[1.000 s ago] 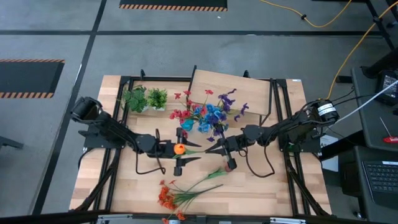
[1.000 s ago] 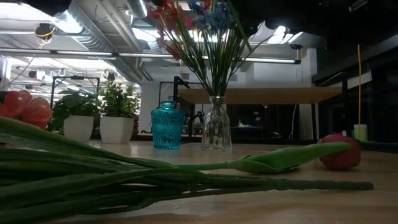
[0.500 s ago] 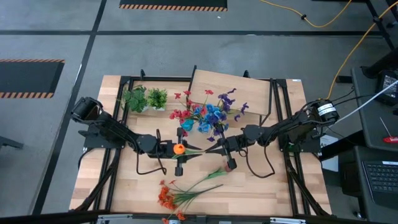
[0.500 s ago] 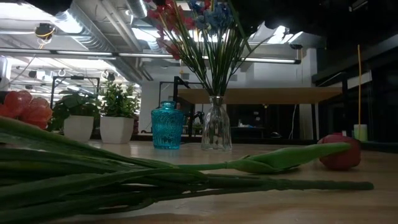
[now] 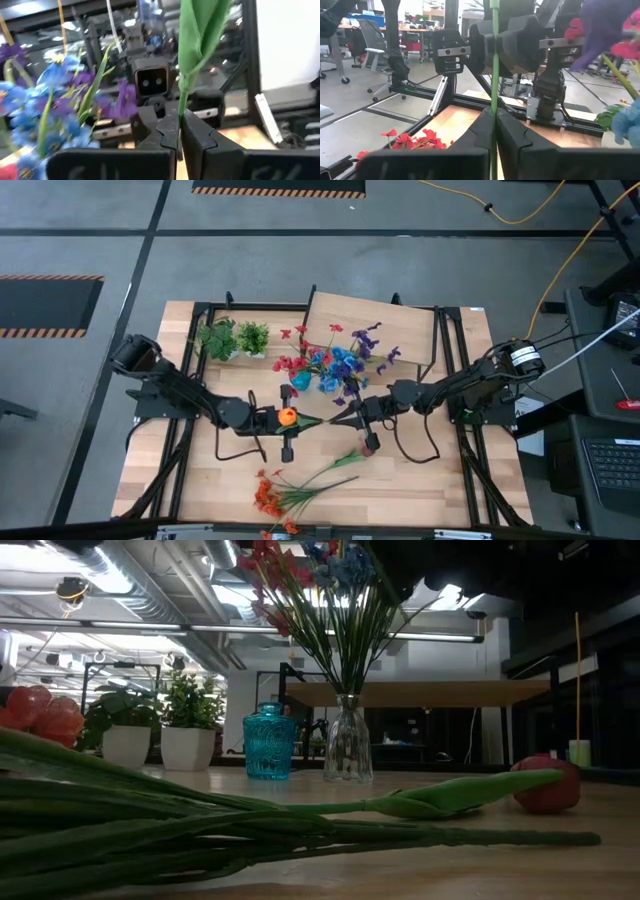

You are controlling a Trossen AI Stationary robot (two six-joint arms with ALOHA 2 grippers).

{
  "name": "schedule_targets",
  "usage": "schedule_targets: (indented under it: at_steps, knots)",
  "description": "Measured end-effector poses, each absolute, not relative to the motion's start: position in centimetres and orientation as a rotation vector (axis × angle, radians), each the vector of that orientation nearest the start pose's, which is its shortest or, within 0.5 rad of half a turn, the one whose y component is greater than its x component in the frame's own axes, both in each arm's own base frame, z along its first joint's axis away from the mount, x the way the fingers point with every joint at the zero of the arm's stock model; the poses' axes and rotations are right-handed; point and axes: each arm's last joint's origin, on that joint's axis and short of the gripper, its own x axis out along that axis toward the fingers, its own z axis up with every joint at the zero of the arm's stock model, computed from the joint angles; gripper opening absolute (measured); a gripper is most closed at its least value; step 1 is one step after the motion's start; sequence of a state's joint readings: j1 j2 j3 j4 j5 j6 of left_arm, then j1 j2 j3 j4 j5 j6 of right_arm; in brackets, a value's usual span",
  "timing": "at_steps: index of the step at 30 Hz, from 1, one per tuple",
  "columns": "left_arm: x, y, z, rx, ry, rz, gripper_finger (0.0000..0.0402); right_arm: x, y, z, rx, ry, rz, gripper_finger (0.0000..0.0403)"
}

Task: Pick and place flowers into a vace then onto a shelf
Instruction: Put the orange tulip into the blue vase

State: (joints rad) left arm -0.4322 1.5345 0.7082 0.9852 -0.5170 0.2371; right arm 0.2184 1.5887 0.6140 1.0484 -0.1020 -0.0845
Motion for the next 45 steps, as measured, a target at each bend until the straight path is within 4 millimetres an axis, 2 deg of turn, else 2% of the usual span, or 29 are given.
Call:
schedule_targets:
  at_steps: [6, 11, 20, 24, 30, 34, 39, 45]
  knots:
    - [26.6, -12.5, 25.8, 0.100, -0.038, 0.140, 0.0004, 29.9, 7.3, 20.7, -0.051, -0.089, 0.337, 0.0067]
    - [24.4, -13.3, 26.9, 0.091, 0.005, 0.166, 0.0004, 29.8, 7.4, 21.0, -0.047, -0.104, 0.340, 0.0090]
    - [20.8, -14.1, 27.4, 0.133, 0.110, 0.311, 0.0004, 29.5, 8.2, 21.0, -0.025, -0.093, 0.412, 0.0093]
    - [19.4, -14.1, 26.8, 0.130, 0.165, 0.376, 0.0004, 29.3, 9.1, 20.7, -0.036, -0.069, 0.461, 0.0072]
    - [17.6, -13.1, 26.0, 0.032, 0.220, 0.444, 0.0003, 29.1, 9.8, 20.6, -0.042, -0.058, 0.484, 0.0009]
    - [16.6, -12.1, 25.2, -0.005, 0.270, 0.494, 0.0003, 29.0, 9.9, 20.5, -0.028, -0.047, 0.491, 0.0011]
    - [15.4, -10.1, 24.5, -0.084, 0.262, 0.638, 0.0003, 29.0, 9.9, 20.4, -0.027, -0.031, 0.489, 0.0003]
    - [15.5, -8.1, 24.6, -0.123, 0.261, 0.748, 0.0003, 29.1, 9.9, 20.3, -0.029, -0.023, 0.466, 0.0004]
